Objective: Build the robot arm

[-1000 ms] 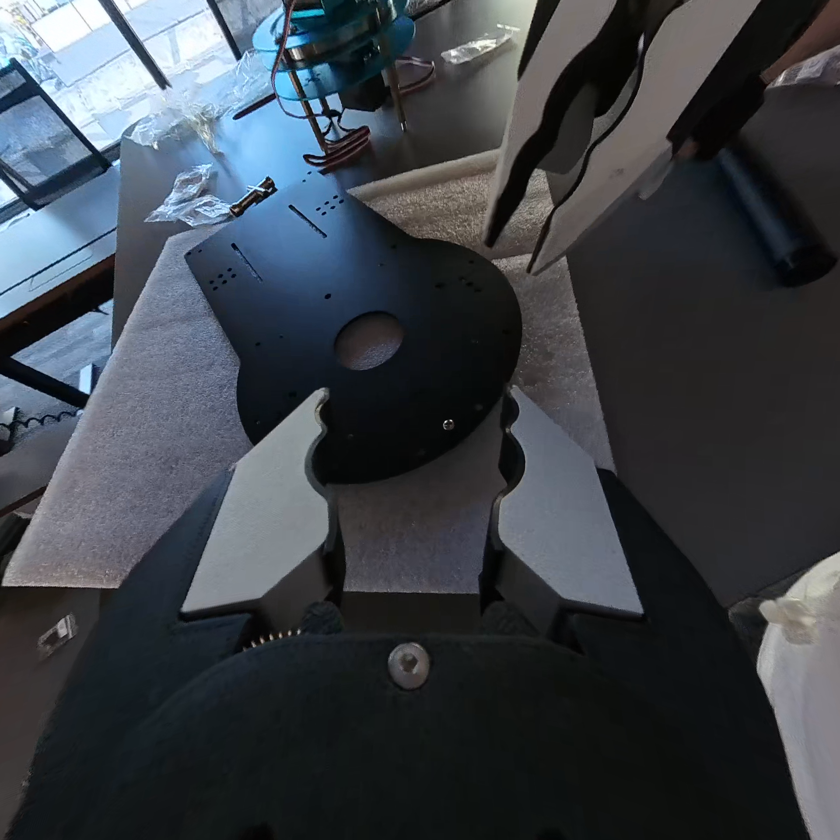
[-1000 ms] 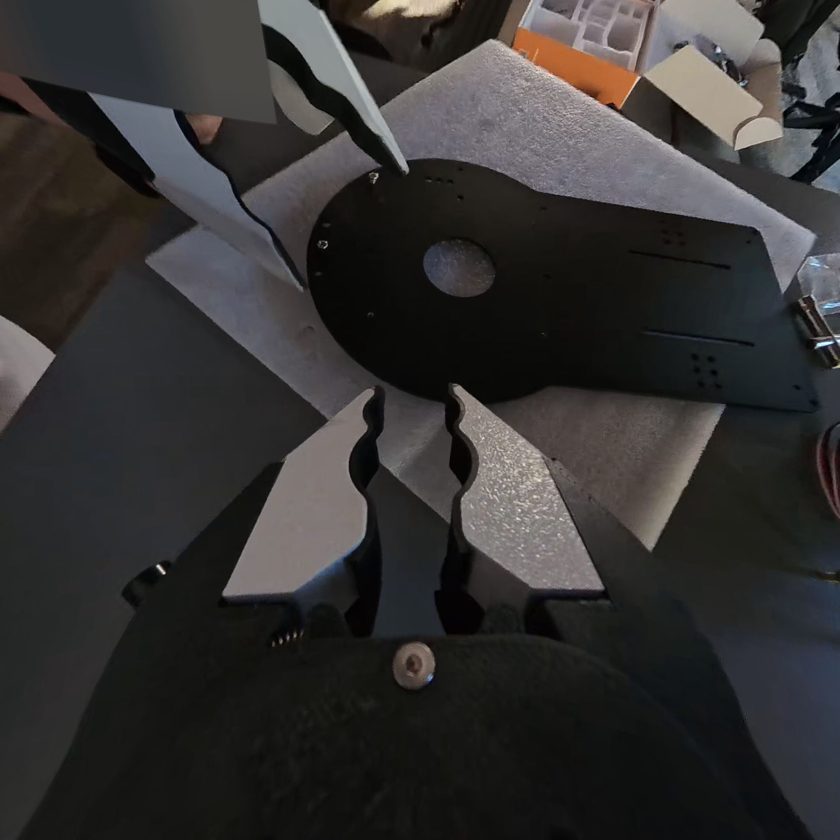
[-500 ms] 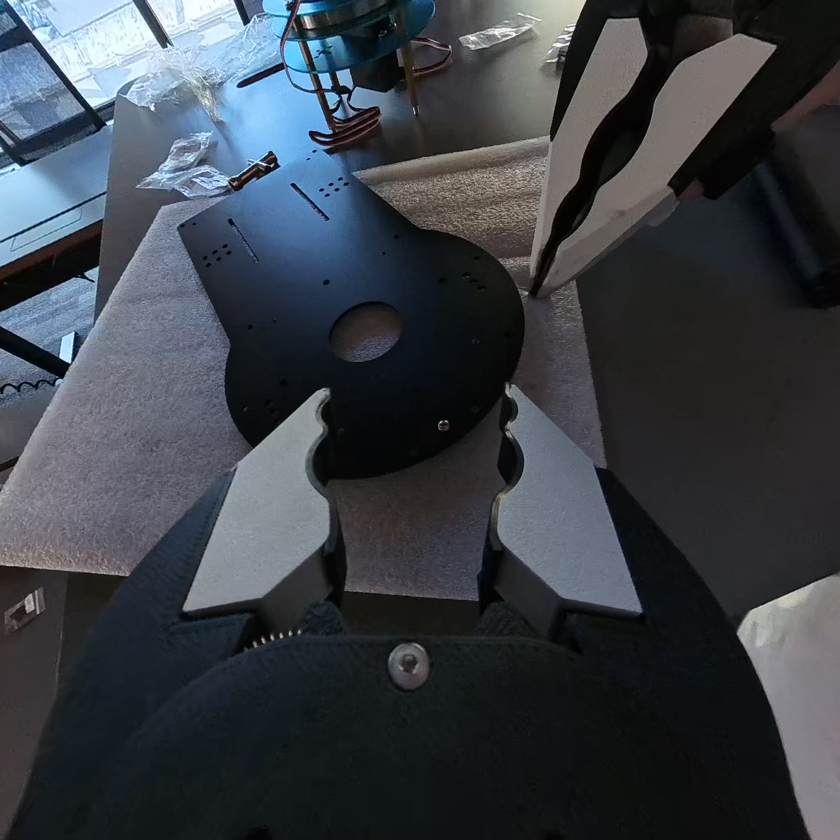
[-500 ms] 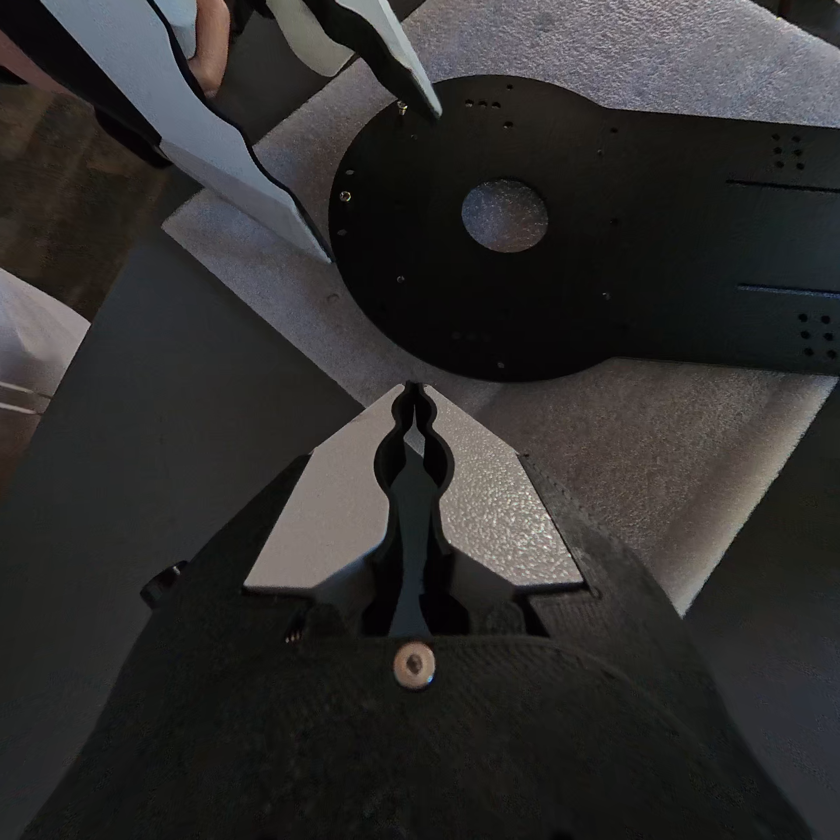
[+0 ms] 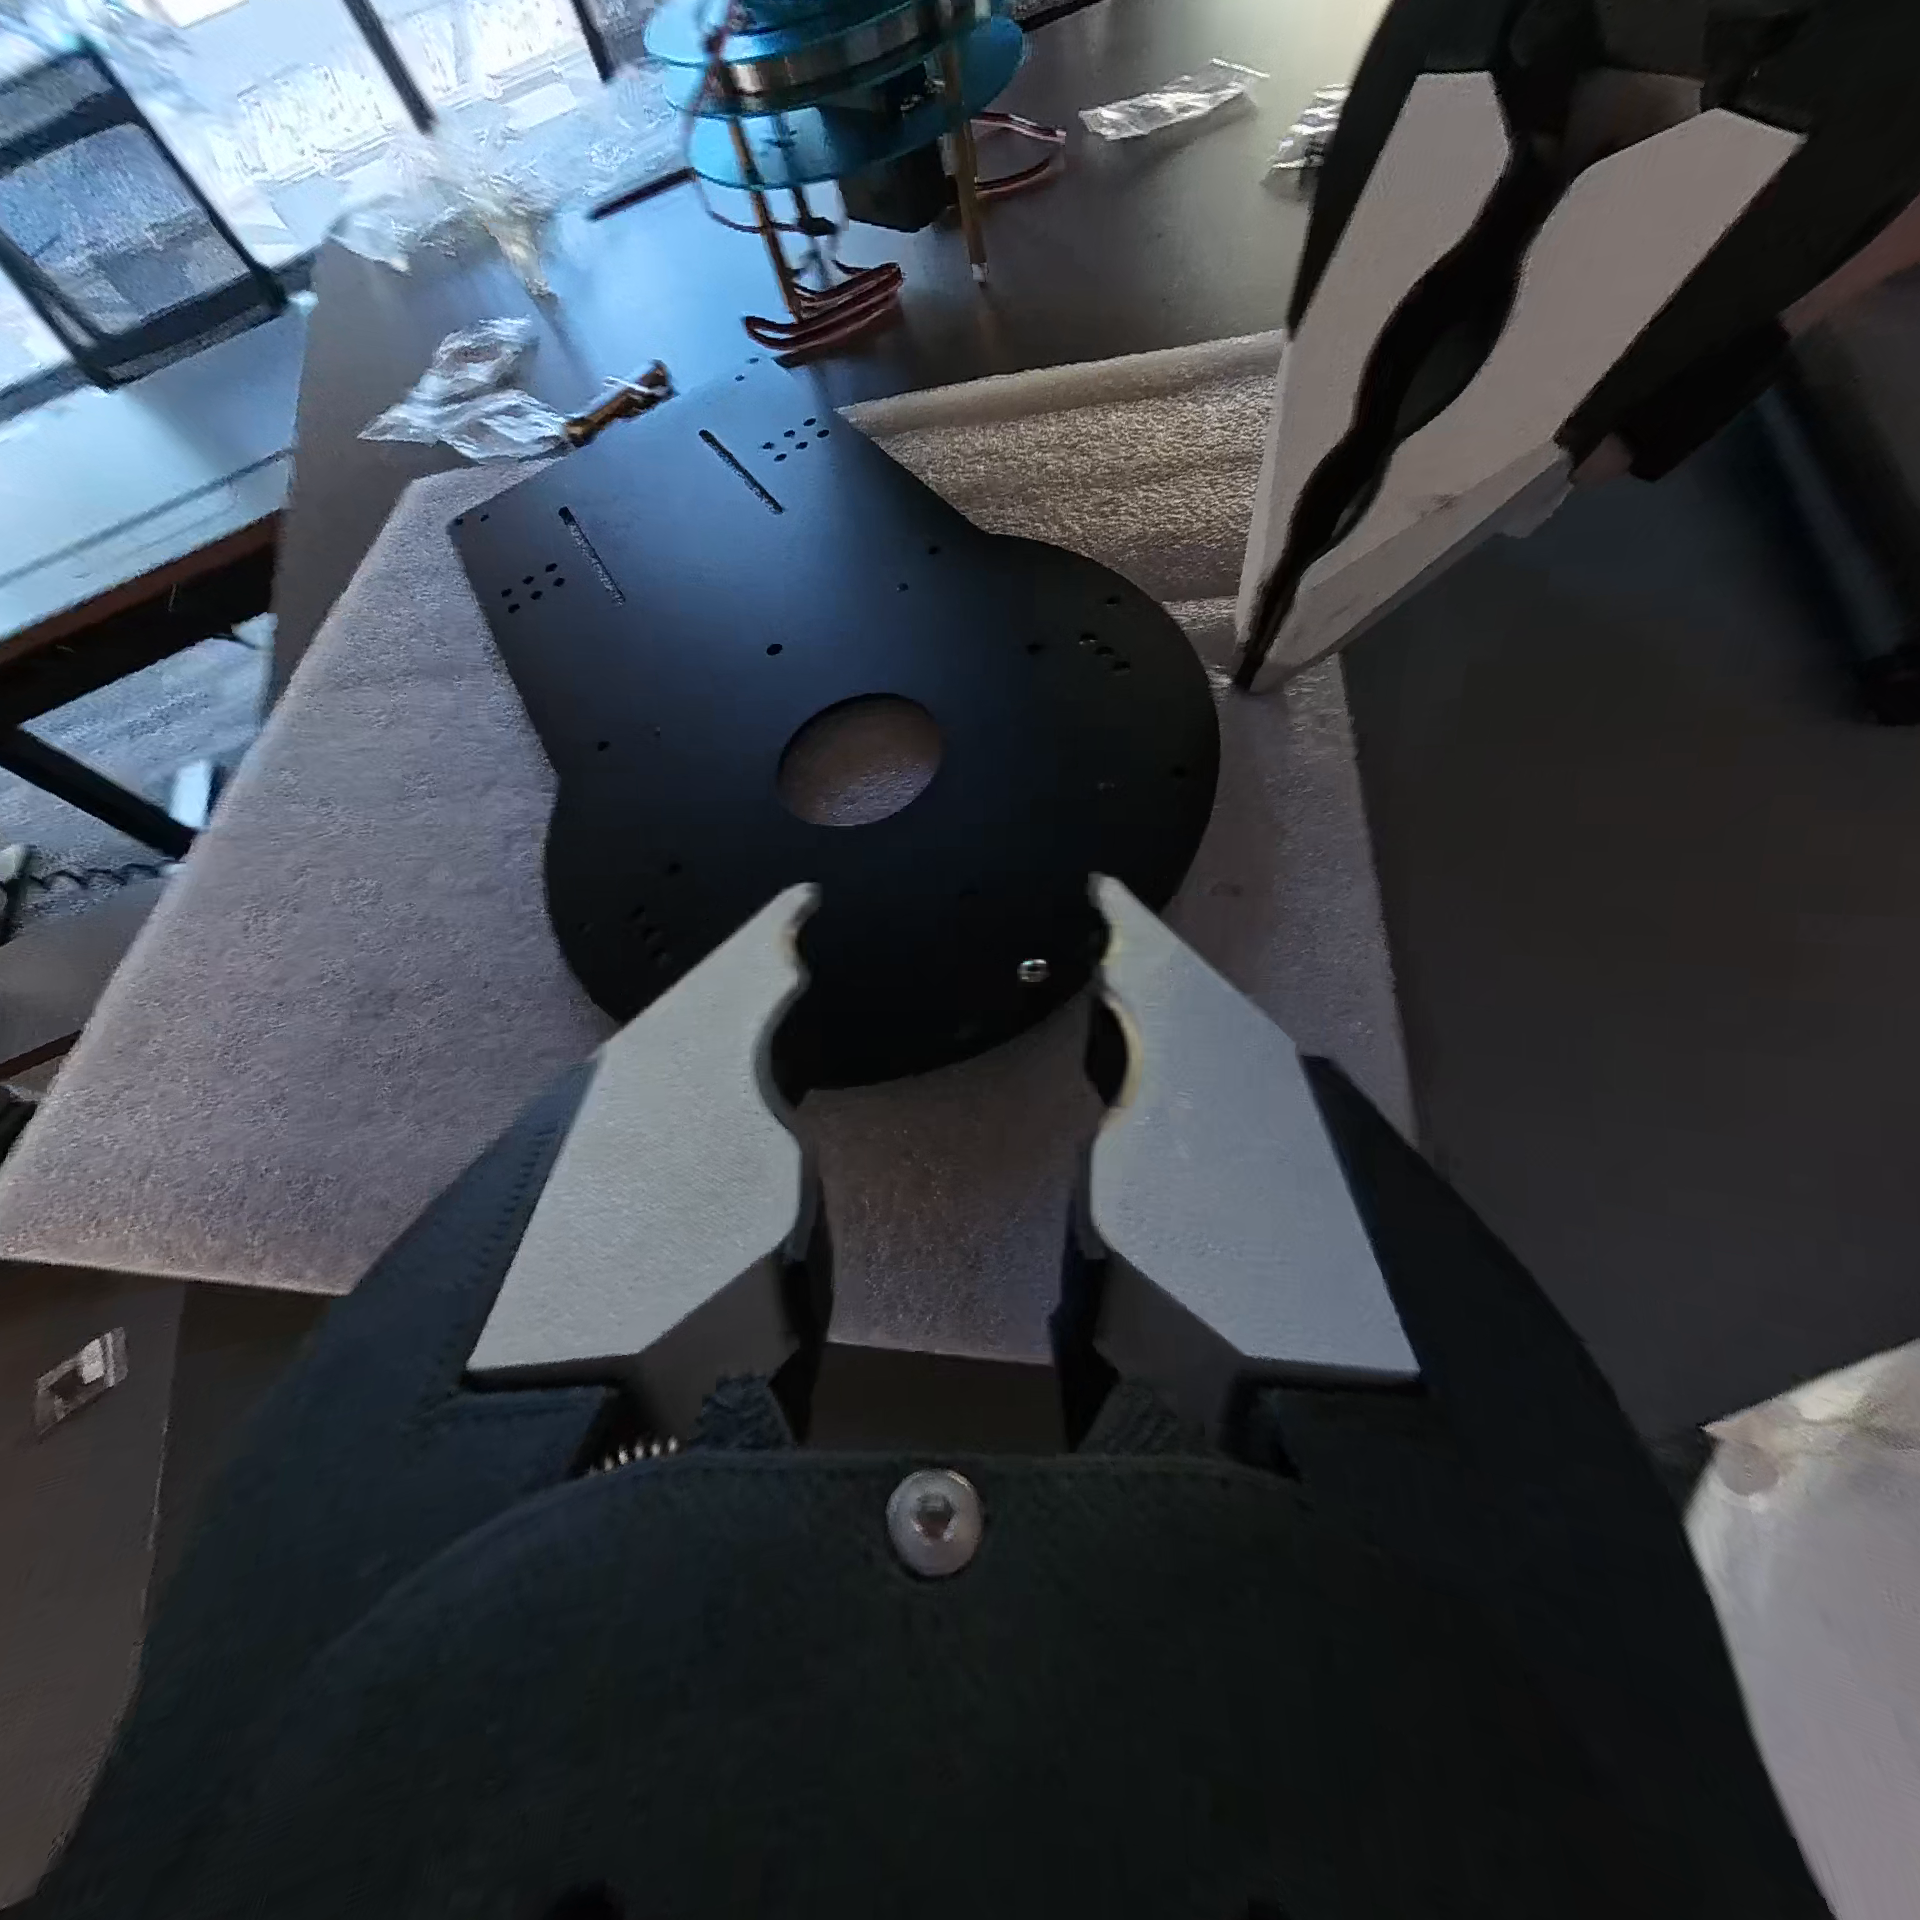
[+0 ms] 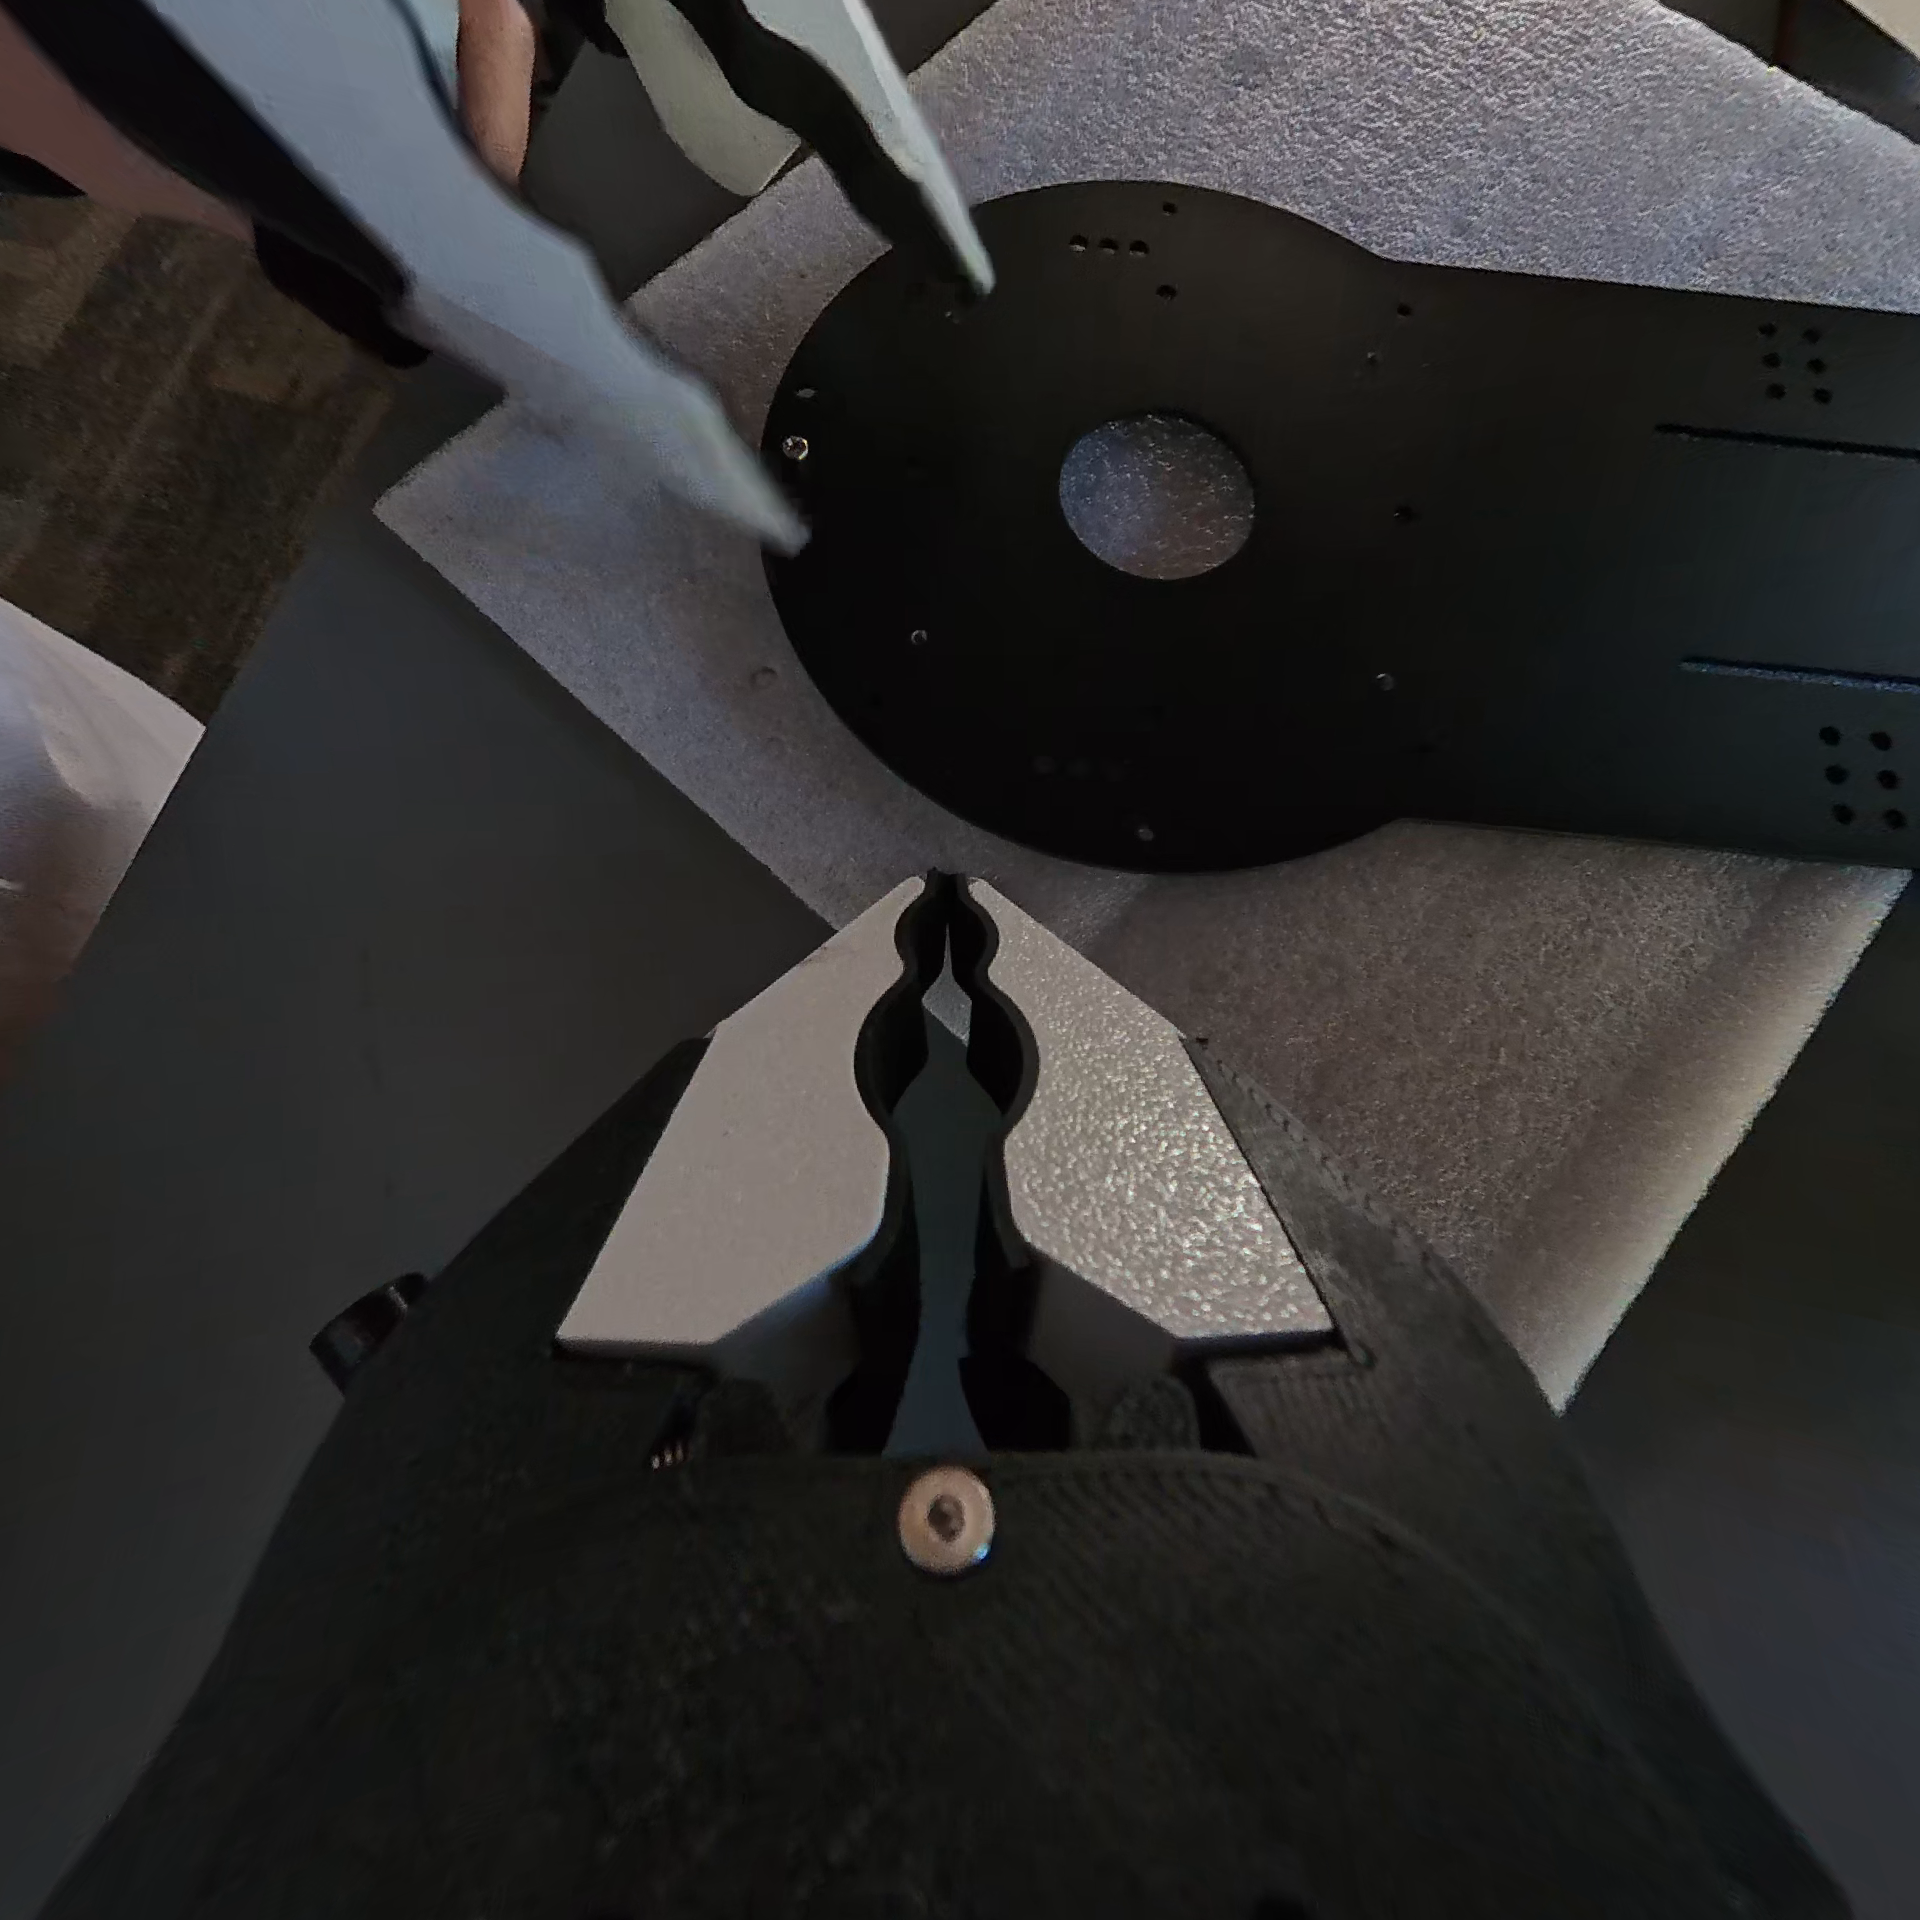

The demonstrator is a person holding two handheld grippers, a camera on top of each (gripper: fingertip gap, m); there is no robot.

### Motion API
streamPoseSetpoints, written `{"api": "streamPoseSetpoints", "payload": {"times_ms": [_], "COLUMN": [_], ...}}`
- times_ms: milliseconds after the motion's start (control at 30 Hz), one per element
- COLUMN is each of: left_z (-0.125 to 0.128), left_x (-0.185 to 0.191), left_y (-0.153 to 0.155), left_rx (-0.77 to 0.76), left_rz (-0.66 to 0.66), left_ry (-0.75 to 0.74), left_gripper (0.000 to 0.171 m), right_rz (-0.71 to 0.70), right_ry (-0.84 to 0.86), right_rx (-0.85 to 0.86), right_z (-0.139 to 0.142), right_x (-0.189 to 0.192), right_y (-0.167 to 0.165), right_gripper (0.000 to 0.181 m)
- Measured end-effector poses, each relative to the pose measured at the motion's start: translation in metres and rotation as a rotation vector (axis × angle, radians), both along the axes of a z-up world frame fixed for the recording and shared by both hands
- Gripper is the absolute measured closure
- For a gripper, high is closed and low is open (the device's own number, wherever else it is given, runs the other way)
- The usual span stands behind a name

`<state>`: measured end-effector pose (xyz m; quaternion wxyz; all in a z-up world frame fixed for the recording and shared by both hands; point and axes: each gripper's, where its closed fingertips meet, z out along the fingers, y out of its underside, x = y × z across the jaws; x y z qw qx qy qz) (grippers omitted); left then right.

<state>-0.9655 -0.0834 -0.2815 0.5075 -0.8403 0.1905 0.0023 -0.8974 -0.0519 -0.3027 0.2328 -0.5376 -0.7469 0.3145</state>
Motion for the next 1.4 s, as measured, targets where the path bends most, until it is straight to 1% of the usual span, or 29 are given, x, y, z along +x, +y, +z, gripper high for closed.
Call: {"api": "streamPoseSetpoints", "payload": {"times_ms": [33,67,133,167,267,367,433,500,567,600,667,700,733,767,800,833,867,900,933,1000,1033,1133,1233,1333,1400], "left_z": [0.001,0.002,0.001,0.003,0.006,0.005,0.009,0.016,0.025,0.030,0.039,0.042,0.044,0.047,0.049,0.051,0.052,0.054,0.056,0.060,0.063,0.069,0.074,0.075,0.074], "left_x": [-0.004,-0.007,-0.006,-0.004,-0.003,-0.001,0.003,0.007,0.008,0.006,0.002,0.001,0.000,-0.001,-0.001,0.000,0.003,0.007,0.012,0.023,0.029,0.051,0.074,0.095,0.107], "left_y": [0.001,0.001,0.000,-0.001,-0.002,-0.002,-0.002,-0.003,-0.002,-0.002,-0.002,-0.002,-0.002,-0.002,-0.002,-0.001,-0.001,0.001,0.002,0.006,0.009,0.015,0.016,0.013,0.009], "left_rx": [0.014,0.020,0.010,0.013,0.022,0.010,0.022,0.037,0.054,0.066,0.084,0.086,0.084,0.082,0.080,0.077,0.072,0.064,0.056,0.043,0.038,0.029,0.021,0.014,0.009], "left_rz": [0.017,0.019,-0.004,-0.018,-0.031,-0.033,-0.043,-0.055,-0.061,-0.062,-0.063,-0.062,-0.061,-0.062,-0.064,-0.067,-0.074,-0.081,-0.087,-0.092,-0.091,-0.081,-0.068,-0.045,-0.022], "left_ry": [0.008,0.014,-0.003,-0.021,-0.073,-0.086,-0.112,-0.143,-0.142,-0.129,-0.107,-0.100,-0.094,-0.088,-0.081,-0.075,-0.071,-0.068,-0.065,-0.057,-0.052,-0.027,0.004,0.030,0.038], "left_gripper": [0.130,0.128,0.115,0.111,0.107,0.104,0.105,0.105,0.106,0.107,0.108,0.108,0.108,0.109,0.109,0.110,0.111,0.111,0.111,0.112,0.112,0.113,0.114,0.115,0.115], "right_rz": [0.001,0.003,0.004,0.005,0.009,0.007,0.013,-0.038,-0.108,-0.164,-0.357,-0.467,-0.578,-0.661,-0.717,-0.754,-0.768,-0.773,-0.783,-0.751,-0.715,-0.552,-0.417,-0.291,-0.231], "right_ry": [0.000,0.002,0.004,0.003,0.008,0.012,0.022,0.061,0.128,0.148,0.104,0.036,-0.055,-0.137,-0.195,-0.223,-0.224,-0.219,-0.200,-0.162,-0.175,-0.230,-0.266,-0.265,-0.251], "right_rx": [0.002,0.004,0.002,0.001,0.002,0.008,0.051,0.119,0.128,0.138,0.233,0.291,0.351,0.396,0.402,0.362,0.273,0.164,0.091,0.007,0.001,0.041,0.083,0.145,0.137], "right_z": [0.000,0.000,0.000,0.000,0.000,0.001,0.003,0.014,0.041,0.054,0.073,0.077,0.081,0.086,0.090,0.091,0.089,0.085,0.083,0.075,0.067,0.037,0.015,0.008,0.008], "right_x": [0.000,0.000,0.000,0.000,0.000,0.000,-0.001,-0.001,0.014,0.029,0.081,0.118,0.161,0.203,0.238,0.264,0.279,0.287,0.291,0.287,0.285,0.281,0.280,0.277,0.272], "right_y": [0.000,0.000,0.000,0.000,0.000,0.000,0.000,0.009,0.018,0.030,0.077,0.106,0.133,0.156,0.175,0.191,0.202,0.212,0.224,0.241,0.247,0.255,0.260,0.264,0.263], "right_gripper": [0.180,0.180,0.180,0.180,0.181,0.181,0.181,0.178,0.173,0.170,0.167,0.164,0.164,0.166,0.169,0.171,0.171,0.171,0.172,0.175,0.175,0.175,0.175,0.175,0.174]}}
